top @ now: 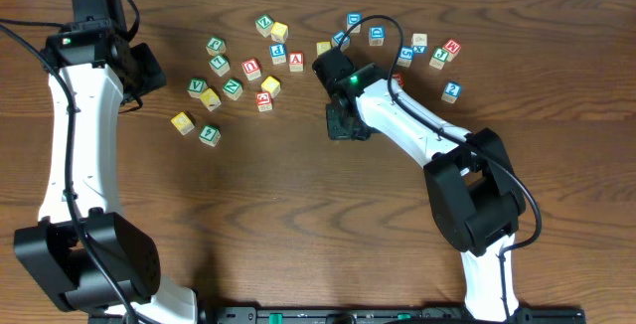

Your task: Spell out ROBOT

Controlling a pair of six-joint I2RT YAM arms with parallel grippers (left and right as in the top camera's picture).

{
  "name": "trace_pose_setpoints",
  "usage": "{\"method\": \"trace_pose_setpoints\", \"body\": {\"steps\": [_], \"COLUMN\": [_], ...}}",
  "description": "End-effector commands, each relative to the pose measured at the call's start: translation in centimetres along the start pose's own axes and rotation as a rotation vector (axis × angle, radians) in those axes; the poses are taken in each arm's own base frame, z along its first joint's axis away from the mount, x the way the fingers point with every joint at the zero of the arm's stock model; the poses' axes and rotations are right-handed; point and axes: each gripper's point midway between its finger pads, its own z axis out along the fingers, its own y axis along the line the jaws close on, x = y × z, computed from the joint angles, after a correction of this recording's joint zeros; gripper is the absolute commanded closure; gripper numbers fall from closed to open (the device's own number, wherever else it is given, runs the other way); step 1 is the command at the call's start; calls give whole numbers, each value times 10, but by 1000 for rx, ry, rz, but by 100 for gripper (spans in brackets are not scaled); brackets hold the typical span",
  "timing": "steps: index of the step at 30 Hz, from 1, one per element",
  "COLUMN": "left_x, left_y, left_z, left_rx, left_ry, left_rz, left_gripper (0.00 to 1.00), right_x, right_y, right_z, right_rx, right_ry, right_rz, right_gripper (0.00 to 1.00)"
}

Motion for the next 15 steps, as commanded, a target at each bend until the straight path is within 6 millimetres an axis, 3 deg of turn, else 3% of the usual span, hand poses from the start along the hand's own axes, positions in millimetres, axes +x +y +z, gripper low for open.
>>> {"method": "trace_pose_setpoints", "body": {"steps": [1, 11, 15], "left_x": [0, 0, 0], "left_y": [4, 3, 4], "left_z": [-1, -1, -1], "left_rx": [-13, -13, -13], "left_ry": [-3, -3, -3], "left_rz": [-1, -1, -1], "left_gripper": [49, 49, 49], "right_x": [-7, -9, -15], "right_y": [-6, -3, -2], "right_z": [-4, -5, -19], "right_rx": [30, 20, -6], "right_ry": [-42, -54, -71], "right_rz": [-5, -4, -2], "right_gripper": [99, 99, 99]}}
